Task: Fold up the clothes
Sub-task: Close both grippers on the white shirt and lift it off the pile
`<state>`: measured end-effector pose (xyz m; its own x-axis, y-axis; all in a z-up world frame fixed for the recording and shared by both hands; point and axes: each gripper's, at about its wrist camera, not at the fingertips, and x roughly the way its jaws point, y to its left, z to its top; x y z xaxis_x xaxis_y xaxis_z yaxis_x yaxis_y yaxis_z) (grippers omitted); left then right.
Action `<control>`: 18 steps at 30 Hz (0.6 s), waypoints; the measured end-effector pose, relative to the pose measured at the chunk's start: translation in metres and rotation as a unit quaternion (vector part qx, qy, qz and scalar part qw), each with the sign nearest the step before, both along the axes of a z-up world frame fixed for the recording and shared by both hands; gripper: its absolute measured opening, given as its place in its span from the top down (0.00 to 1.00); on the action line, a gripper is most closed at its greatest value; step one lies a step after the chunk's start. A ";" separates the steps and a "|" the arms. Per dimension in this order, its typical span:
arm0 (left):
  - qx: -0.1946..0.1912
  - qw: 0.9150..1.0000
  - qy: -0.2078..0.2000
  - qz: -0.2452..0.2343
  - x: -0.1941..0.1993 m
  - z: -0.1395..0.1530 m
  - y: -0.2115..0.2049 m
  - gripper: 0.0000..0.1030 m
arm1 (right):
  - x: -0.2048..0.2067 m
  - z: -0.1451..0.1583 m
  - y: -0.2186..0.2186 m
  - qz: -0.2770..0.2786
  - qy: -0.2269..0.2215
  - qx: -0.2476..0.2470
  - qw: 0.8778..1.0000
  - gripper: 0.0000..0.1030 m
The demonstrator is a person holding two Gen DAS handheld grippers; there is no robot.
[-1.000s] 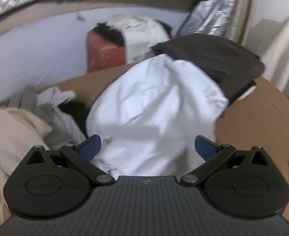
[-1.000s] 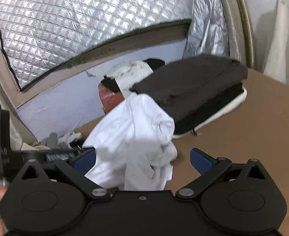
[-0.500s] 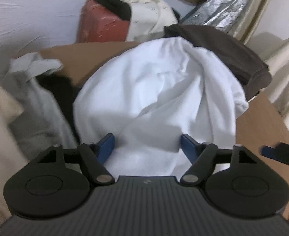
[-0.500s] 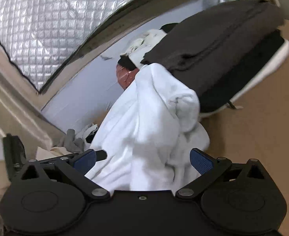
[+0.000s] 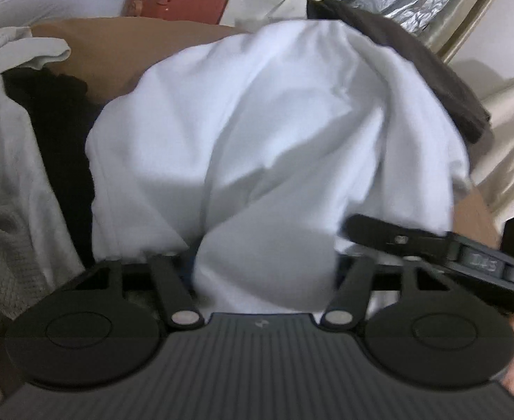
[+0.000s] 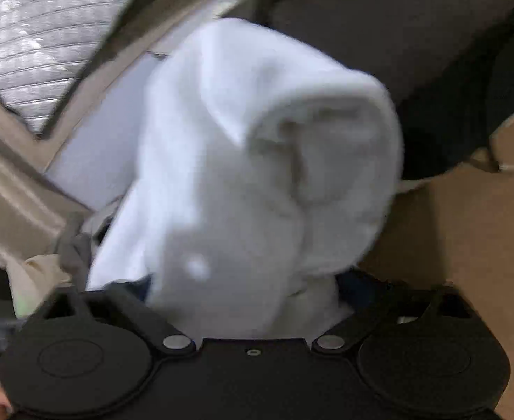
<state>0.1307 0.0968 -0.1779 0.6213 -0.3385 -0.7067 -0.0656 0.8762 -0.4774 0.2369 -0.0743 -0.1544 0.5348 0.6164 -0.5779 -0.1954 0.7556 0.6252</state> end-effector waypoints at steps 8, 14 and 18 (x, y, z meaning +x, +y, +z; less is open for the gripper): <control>-0.188 0.982 -0.007 -0.026 -0.006 0.017 0.005 0.75 | -0.041 0.032 -0.030 0.008 -0.023 0.136 0.990 0.60; -0.186 0.973 -0.070 -0.117 -0.021 0.083 -0.042 0.75 | -0.094 0.084 -0.069 -0.026 -0.097 0.203 0.974 0.60; -0.094 0.965 -0.137 -0.203 -0.042 0.150 -0.108 0.75 | -0.154 0.112 -0.108 -0.078 -0.136 0.219 0.963 0.60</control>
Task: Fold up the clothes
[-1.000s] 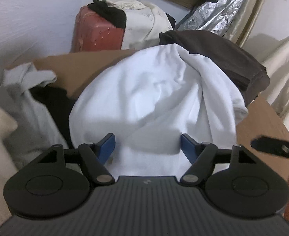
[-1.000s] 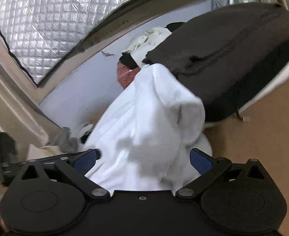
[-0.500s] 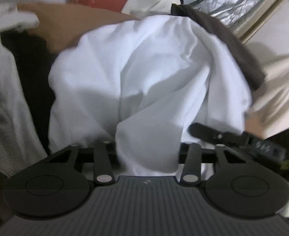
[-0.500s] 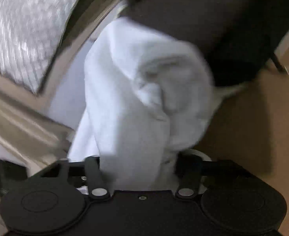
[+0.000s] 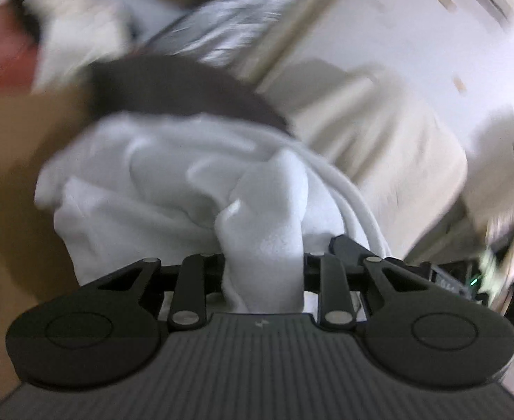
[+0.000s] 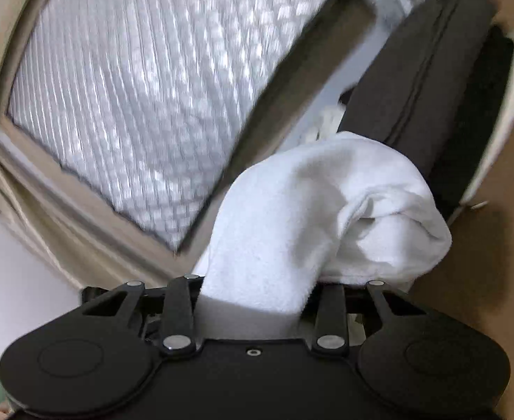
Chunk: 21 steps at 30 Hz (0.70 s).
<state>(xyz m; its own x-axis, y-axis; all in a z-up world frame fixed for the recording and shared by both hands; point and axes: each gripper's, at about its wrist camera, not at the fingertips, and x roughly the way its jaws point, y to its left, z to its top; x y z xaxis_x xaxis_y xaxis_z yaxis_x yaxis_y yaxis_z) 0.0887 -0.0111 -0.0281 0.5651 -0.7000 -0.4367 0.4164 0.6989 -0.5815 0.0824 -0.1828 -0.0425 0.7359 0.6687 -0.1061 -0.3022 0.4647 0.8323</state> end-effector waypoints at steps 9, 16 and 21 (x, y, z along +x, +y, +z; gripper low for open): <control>0.034 0.976 -0.109 -0.186 -0.070 0.100 -0.161 0.77 | -0.166 0.091 -0.097 -0.143 -0.049 -0.087 0.985 0.61; 0.006 0.958 -0.094 -0.272 -0.116 0.112 -0.233 0.84 | -0.263 0.072 -0.142 -0.155 -0.036 -0.027 0.987 0.61; 0.046 0.946 -0.118 -0.297 -0.129 0.131 -0.274 0.84 | -0.280 0.066 -0.167 -0.166 -0.001 -0.003 0.986 0.61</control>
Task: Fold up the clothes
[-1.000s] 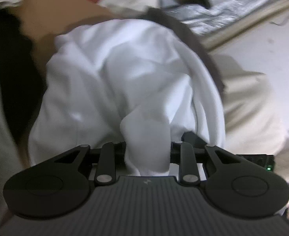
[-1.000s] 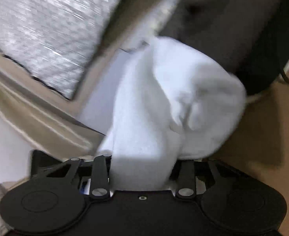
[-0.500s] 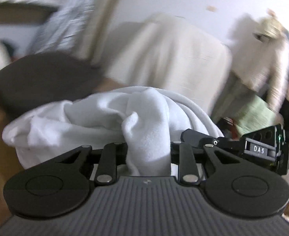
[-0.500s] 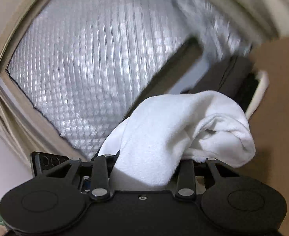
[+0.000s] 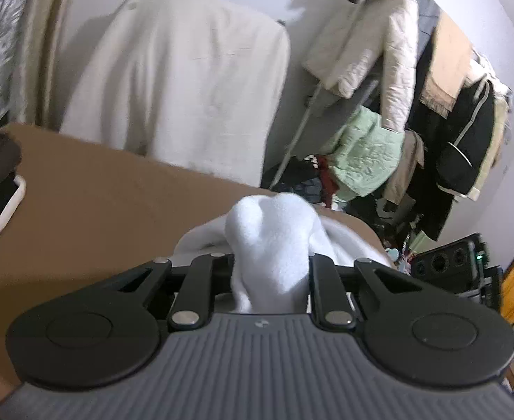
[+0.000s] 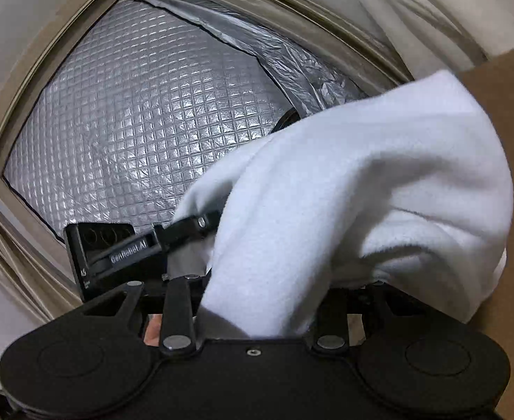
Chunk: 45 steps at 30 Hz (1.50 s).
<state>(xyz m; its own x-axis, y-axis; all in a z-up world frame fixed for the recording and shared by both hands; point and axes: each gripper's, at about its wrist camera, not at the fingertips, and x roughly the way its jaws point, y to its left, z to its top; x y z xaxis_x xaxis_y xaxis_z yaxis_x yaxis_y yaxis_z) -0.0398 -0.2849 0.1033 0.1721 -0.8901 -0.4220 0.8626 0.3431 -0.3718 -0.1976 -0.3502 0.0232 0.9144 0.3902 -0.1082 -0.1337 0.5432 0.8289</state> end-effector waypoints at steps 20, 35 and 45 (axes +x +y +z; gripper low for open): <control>0.145 0.982 0.037 0.113 0.071 -0.156 -0.045 0.30 | -0.025 -0.073 -0.043 -0.208 0.252 -0.420 0.847 0.22; 0.252 0.967 -0.033 0.015 0.038 -0.194 -0.107 0.65 | 0.033 -0.117 -0.021 -0.096 0.283 -0.512 0.805 0.57; 0.207 0.976 -0.062 0.030 0.047 -0.177 -0.108 0.65 | 0.018 -0.103 -0.069 -0.247 0.271 -0.471 0.802 0.91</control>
<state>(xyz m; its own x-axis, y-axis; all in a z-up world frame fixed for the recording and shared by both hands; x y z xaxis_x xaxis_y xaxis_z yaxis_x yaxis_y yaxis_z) 0.0067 -0.3925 -0.0733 0.2918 -0.6339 -0.7163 0.8654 0.4939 -0.0846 -0.1801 -0.4192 -0.0796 0.6511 -0.4938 -0.5764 0.5321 0.8385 -0.1172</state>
